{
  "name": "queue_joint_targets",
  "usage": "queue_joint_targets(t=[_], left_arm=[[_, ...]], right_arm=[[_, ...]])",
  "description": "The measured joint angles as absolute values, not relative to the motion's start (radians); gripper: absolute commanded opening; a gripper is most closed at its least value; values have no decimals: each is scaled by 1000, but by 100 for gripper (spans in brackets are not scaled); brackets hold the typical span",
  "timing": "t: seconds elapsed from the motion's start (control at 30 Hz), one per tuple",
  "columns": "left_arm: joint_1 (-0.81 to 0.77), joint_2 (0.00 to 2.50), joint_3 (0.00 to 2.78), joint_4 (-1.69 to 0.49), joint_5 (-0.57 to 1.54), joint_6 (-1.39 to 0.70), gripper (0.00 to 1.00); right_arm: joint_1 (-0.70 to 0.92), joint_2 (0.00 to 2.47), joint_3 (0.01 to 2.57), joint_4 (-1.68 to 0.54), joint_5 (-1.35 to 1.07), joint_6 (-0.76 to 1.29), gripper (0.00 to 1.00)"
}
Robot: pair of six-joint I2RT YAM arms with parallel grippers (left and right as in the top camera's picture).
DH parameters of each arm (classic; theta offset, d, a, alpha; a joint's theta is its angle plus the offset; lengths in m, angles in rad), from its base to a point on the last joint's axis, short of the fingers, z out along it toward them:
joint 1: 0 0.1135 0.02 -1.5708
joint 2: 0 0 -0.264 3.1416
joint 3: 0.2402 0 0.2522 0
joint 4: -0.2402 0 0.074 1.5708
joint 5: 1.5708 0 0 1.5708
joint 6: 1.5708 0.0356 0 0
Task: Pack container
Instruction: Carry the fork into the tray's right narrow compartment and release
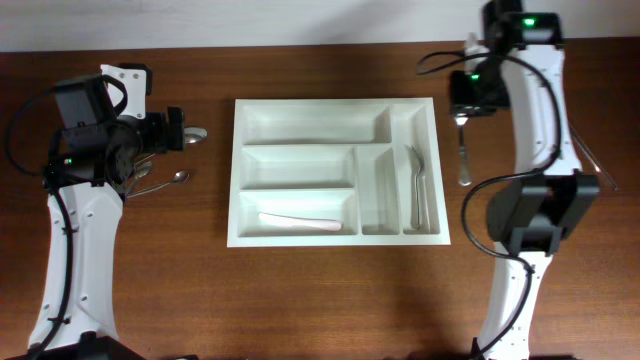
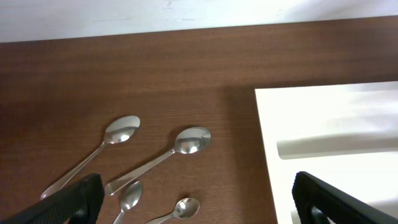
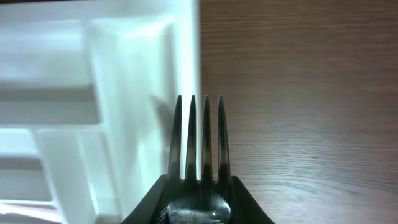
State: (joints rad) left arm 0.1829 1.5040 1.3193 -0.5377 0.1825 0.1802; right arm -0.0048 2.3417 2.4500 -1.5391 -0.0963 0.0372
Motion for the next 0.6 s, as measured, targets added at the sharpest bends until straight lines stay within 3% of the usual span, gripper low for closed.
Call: queue_joint_targets(t=[0.33,0.6], left_arm=[[183,1504,1320,-538,183,180,99],[183,1504,1319,-538,183,180,99]], right_arm=[[138,2342,2380,-1406,-96,93,12],[143,2344,2195,-1275,-94,106,12]])
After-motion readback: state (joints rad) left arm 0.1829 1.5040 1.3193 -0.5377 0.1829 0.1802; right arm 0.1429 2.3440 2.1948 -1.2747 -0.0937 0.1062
